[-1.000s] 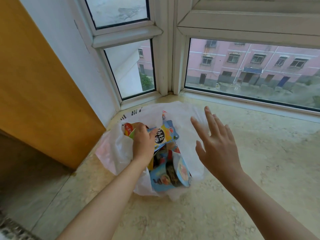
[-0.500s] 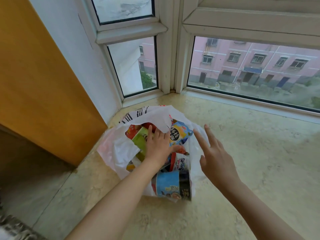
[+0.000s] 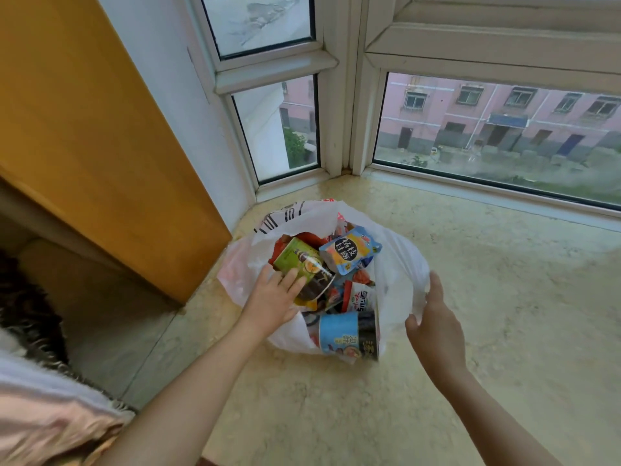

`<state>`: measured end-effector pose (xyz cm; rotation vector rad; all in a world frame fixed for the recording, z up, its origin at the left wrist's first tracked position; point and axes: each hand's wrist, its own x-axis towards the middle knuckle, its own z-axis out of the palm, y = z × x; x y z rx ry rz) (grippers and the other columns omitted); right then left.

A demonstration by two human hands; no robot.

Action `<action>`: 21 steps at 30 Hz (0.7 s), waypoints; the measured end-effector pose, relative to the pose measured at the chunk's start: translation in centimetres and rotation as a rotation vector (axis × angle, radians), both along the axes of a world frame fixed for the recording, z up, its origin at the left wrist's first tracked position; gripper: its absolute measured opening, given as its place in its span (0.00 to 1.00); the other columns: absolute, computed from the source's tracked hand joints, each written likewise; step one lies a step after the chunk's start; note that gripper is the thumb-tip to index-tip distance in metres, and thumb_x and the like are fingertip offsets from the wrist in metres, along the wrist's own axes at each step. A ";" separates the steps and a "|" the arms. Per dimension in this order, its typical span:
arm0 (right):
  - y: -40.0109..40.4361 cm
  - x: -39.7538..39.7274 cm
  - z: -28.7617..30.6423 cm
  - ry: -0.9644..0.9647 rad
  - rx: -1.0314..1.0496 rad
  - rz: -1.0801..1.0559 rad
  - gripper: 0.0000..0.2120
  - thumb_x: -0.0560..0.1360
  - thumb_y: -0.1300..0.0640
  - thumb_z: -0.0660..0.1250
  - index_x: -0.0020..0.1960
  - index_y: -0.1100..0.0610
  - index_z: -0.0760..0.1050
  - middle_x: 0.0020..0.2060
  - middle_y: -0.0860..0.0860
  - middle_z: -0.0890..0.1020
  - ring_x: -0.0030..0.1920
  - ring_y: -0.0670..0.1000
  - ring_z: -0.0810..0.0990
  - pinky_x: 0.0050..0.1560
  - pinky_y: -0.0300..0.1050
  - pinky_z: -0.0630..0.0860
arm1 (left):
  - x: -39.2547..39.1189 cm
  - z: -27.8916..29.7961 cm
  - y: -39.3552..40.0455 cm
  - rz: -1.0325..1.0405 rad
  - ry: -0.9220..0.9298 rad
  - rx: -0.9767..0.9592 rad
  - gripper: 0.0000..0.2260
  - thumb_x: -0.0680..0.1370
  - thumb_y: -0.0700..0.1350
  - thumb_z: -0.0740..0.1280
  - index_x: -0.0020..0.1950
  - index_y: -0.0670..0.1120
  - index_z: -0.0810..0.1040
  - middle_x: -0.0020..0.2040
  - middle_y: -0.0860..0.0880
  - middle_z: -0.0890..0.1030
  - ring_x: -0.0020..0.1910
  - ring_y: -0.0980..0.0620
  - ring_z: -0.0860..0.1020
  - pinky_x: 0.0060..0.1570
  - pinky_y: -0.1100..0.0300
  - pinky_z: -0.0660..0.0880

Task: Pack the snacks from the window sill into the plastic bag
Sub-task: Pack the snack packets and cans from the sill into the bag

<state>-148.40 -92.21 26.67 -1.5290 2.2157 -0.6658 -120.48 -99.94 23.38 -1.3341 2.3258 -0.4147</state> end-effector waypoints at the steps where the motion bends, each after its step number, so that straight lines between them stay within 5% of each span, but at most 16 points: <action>1: 0.0 0.1 0.2 -0.010 0.013 -0.001 0.40 0.71 0.67 0.64 0.78 0.54 0.50 0.43 0.60 0.81 0.33 0.59 0.75 0.34 0.53 0.75 | 0.3 0.4 -0.1 0.012 0.007 0.007 0.35 0.68 0.67 0.69 0.70 0.50 0.72 0.62 0.48 0.78 0.53 0.48 0.79 0.61 0.46 0.62; 4: -0.4 0.9 1.0 -0.045 -0.030 0.025 0.36 0.74 0.66 0.63 0.77 0.54 0.51 0.46 0.55 0.82 0.36 0.60 0.79 0.34 0.53 0.76 | 1.3 1.2 -0.6 -0.005 -0.020 -0.039 0.34 0.72 0.57 0.71 0.74 0.47 0.66 0.60 0.43 0.77 0.60 0.44 0.75 0.63 0.47 0.59; 6: -0.7 1.5 1.4 -0.081 -0.049 0.052 0.33 0.76 0.64 0.64 0.77 0.54 0.54 0.50 0.52 0.82 0.39 0.58 0.81 0.36 0.52 0.77 | 1.6 1.0 -0.9 0.018 -0.078 -0.036 0.32 0.80 0.51 0.60 0.79 0.45 0.47 0.74 0.37 0.62 0.75 0.41 0.57 0.70 0.47 0.54; 8: -0.8 2.0 1.8 -0.126 -0.048 0.077 0.32 0.77 0.59 0.65 0.76 0.53 0.55 0.51 0.50 0.82 0.44 0.54 0.82 0.39 0.50 0.77 | 1.4 1.6 -1.3 0.144 -0.086 -0.045 0.31 0.82 0.57 0.51 0.78 0.45 0.41 0.77 0.36 0.51 0.77 0.41 0.47 0.71 0.46 0.50; 10: -1.0 2.4 2.2 -0.218 -0.028 0.058 0.31 0.77 0.54 0.66 0.76 0.52 0.56 0.51 0.49 0.82 0.45 0.52 0.81 0.40 0.47 0.76 | 1.2 1.8 -1.5 0.235 -0.071 -0.083 0.33 0.81 0.61 0.50 0.79 0.44 0.44 0.77 0.37 0.54 0.76 0.42 0.53 0.68 0.45 0.47; 13: -1.4 3.0 2.8 -0.382 -0.013 -0.013 0.30 0.77 0.54 0.66 0.75 0.53 0.58 0.48 0.49 0.82 0.44 0.47 0.78 0.38 0.37 0.71 | 1.0 2.1 -1.6 0.234 -0.038 -0.105 0.30 0.78 0.49 0.63 0.76 0.43 0.55 0.71 0.41 0.67 0.68 0.45 0.66 0.65 0.46 0.53; 16: -1.8 3.3 3.2 -0.463 -0.029 -0.094 0.29 0.76 0.57 0.68 0.74 0.57 0.62 0.43 0.49 0.83 0.44 0.46 0.79 0.42 0.38 0.70 | 0.6 3.3 -1.3 0.185 0.006 -0.130 0.19 0.65 0.42 0.76 0.54 0.47 0.79 0.49 0.49 0.81 0.52 0.49 0.77 0.53 0.49 0.59; 18: -2.1 3.1 3.3 -0.542 -0.006 -0.159 0.25 0.74 0.60 0.70 0.69 0.61 0.69 0.44 0.52 0.84 0.44 0.48 0.80 0.46 0.41 0.73 | 1.0 3.7 -1.1 0.116 0.225 -0.229 0.13 0.57 0.38 0.79 0.37 0.48 0.81 0.36 0.51 0.78 0.39 0.49 0.76 0.43 0.52 0.64; 21: -2.2 3.0 3.9 -0.670 -0.020 -0.189 0.06 0.72 0.64 0.71 0.48 0.64 0.81 0.41 0.57 0.84 0.44 0.58 0.82 0.50 0.54 0.79 | -0.3 5.7 0.7 0.280 0.786 -0.289 0.17 0.60 0.35 0.75 0.44 0.50 0.79 0.39 0.54 0.75 0.40 0.50 0.73 0.42 0.55 0.64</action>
